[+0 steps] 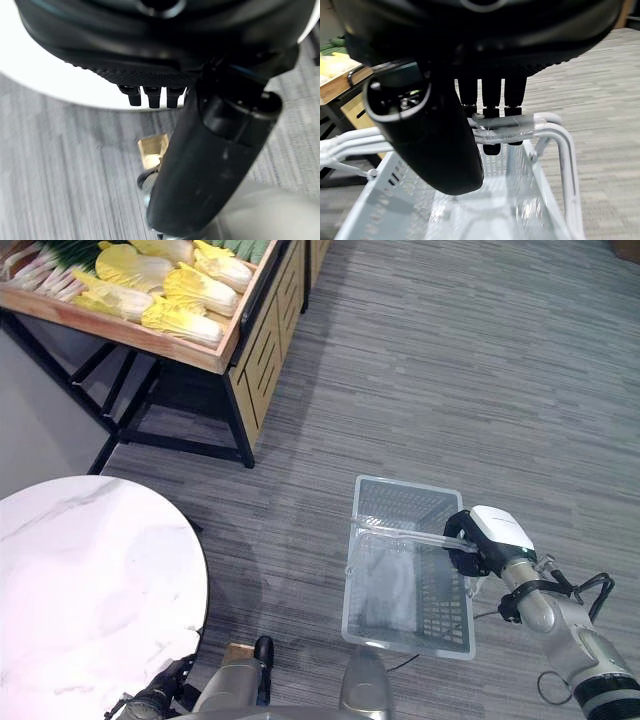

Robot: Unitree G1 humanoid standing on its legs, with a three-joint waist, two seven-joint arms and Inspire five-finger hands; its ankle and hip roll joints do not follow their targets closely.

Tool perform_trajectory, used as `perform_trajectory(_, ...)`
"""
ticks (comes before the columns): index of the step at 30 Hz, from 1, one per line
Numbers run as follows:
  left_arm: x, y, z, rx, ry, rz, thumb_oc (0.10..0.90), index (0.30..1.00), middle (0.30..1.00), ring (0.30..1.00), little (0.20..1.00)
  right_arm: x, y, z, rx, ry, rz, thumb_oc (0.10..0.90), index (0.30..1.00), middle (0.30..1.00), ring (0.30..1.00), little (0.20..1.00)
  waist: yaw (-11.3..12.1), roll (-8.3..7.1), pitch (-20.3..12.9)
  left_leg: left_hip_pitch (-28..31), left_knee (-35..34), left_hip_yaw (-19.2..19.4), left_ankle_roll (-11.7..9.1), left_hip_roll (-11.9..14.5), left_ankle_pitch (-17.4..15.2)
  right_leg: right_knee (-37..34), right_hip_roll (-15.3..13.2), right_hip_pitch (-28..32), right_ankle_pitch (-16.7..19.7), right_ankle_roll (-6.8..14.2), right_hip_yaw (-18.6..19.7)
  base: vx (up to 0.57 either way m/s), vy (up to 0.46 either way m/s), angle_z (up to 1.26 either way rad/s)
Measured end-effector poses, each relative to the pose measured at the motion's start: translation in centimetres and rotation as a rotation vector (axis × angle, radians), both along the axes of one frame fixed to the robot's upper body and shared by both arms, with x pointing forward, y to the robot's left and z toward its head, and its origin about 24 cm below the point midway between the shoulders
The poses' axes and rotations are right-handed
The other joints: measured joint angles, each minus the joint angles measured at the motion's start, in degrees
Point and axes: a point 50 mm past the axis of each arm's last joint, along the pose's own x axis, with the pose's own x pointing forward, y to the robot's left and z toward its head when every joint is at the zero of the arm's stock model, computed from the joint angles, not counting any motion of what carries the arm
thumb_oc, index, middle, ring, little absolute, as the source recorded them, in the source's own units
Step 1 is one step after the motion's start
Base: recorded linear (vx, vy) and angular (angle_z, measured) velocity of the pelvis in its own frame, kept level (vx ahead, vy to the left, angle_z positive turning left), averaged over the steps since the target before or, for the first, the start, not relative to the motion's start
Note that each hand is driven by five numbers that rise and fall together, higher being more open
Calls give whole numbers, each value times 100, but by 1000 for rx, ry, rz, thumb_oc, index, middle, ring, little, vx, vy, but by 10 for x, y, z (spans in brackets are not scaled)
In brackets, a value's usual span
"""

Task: Get the vegetables into the basket

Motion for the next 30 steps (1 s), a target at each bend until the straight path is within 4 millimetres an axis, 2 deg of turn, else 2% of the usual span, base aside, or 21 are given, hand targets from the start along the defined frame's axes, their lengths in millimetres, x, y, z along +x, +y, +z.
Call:
perform_trajectory(1, 1, 3, 1, 7, -5, -1, 900, 1000, 1000, 1000, 1000, 2, 3, 0, 6, -9, 5, 400, 300, 300, 300, 300, 26, 8, -7, 15, -83, 175, 45, 48, 22, -30, 5, -75, 98, 6, -81, -93, 122, -80)
perform_trajectory(3, 7, 11, 6, 28, -29, -6, 900, 1000, 1000, 1000, 1000, 2, 4, -3, 13, -5, -3, 400, 300, 300, 300, 300, 165, 61, -40, 125, -254, 496, 129, 200, 129, 472, -14, -24, -646, 145, -1097, -61, 90, -83)
perform_trajectory(4, 8, 13, 7, 34, -31, -7, 900, 1000, 1000, 1000, 1000, 2, 4, -3, 11, -5, -5, 400, 300, 300, 300, 300, 225, 99, -58, 163, -310, 565, 104, 267, 151, 565, -40, 137, -848, 172, -1449, -41, 47, -75)
perform_trajectory(5, 9, 18, 10, 47, -37, -10, 900, 1000, 1000, 1000, 1000, 2, 4, -2, 9, -10, -6, 400, 300, 300, 300, 300, 258, 112, -66, 273, -436, 673, 76, 331, 216, 576, -147, 554, -865, 180, -1978, -36, 39, -66)
perform_trajectory(6, 8, 20, 10, 52, -36, -6, 900, 1000, 1000, 1000, 1000, 4, 5, -1, 11, -17, -4, 400, 300, 300, 300, 300, 361, 112, -67, 373, -530, 804, 23, 365, 255, 557, -186, 690, -902, 196, -2216, 16, -14, -73)
perform_trajectory(7, 7, 21, 10, 54, -35, -2, 900, 1000, 1000, 1000, 1000, 6, 6, 2, 10, -26, 2, 400, 300, 300, 300, 300, 443, 103, -72, 422, -599, 911, -18, 373, 324, 415, -145, 749, -830, 263, -2208, 39, -47, -60)
perform_trajectory(8, 4, 18, 8, 45, -28, 9, 900, 1000, 1000, 1000, 1000, 11, 5, 7, 4, -45, -2, 400, 300, 300, 300, 300, 359, 137, -88, 549, -827, 950, -71, 358, 462, 199, -104, 862, -820, 280, -2215, 38, -82, -40)
perform_trajectory(12, 2, 9, 5, 17, -24, 7, 900, 1000, 1000, 1000, 1000, 11, 3, 7, 0, -53, -15, 400, 300, 300, 300, 300, 323, 154, -127, 706, -1207, 1090, -272, 430, 693, -387, 82, 1032, -827, 287, -2034, 21, -141, -20)
perform_trajectory(14, 1, 3, 2, 0, -21, 8, 900, 1000, 1000, 1000, 1000, 10, 3, 7, -1, -50, -18, 400, 300, 300, 300, 300, 303, 188, -142, 697, -1275, 1087, -345, 504, 773, -396, 170, 998, -858, 282, -2016, 7, -149, -8)
perform_trajectory(19, -7, -3, -1, -8, 0, -5, 900, 1000, 1000, 1000, 1000, 5, -7, -1, -12, -10, -61, 400, 300, 300, 300, 300, 264, 323, -216, 691, -1434, 1031, -597, 882, 1000, -399, 568, 942, -988, 102, -2045, -12, -248, -2)
perform_trajectory(21, -7, -3, -1, -8, 2, -4, 900, 1000, 1000, 1000, 1000, 5, -8, -2, -13, -6, -65, 400, 300, 300, 300, 300, 265, 374, -210, 646, -1438, 953, -662, 950, 1056, -398, 652, 920, -1011, 23, -2082, -20, -172, 6)
perform_trajectory(23, -7, -9, -3, -23, 2, -2, 900, 1000, 1000, 1000, 1000, 3, -12, -5, -14, 9, -81, 400, 300, 300, 300, 300, 273, 522, -214, 586, -1421, 849, -728, 1054, 1115, -400, 754, 921, -1038, -47, -2169, -3, -117, 18)
perform_trajectory(26, -8, -20, -7, -52, 4, 1, 900, 1000, 1000, 1000, 1000, -1, -20, -9, -24, 34, -114, 400, 300, 300, 300, 300, 323, 727, -218, 546, -1393, 680, -783, 1060, 1216, -406, 803, 960, -1068, -99, -2275, 5, -83, 18)
perform_trajectory(27, -8, -25, -8, -65, 4, 1, 900, 1000, 1000, 1000, 1000, -3, -27, -11, -34, 52, -138, 400, 300, 300, 300, 300, 374, 801, -232, 542, -1395, 451, -844, 1044, 1268, -404, 796, 969, -1072, -105, -2279, 17, -21, 7)
perform_trajectory(30, -9, -30, -9, -77, 7, -1, 900, 1000, 1000, 1000, 1000, -5, -33, -13, -49, 70, -162, 400, 300, 300, 300, 300, 386, 889, -234, 546, -1418, 358, -874, 1018, 1309, -401, 772, 996, -1074, -107, -2322, 12, 12, 9)
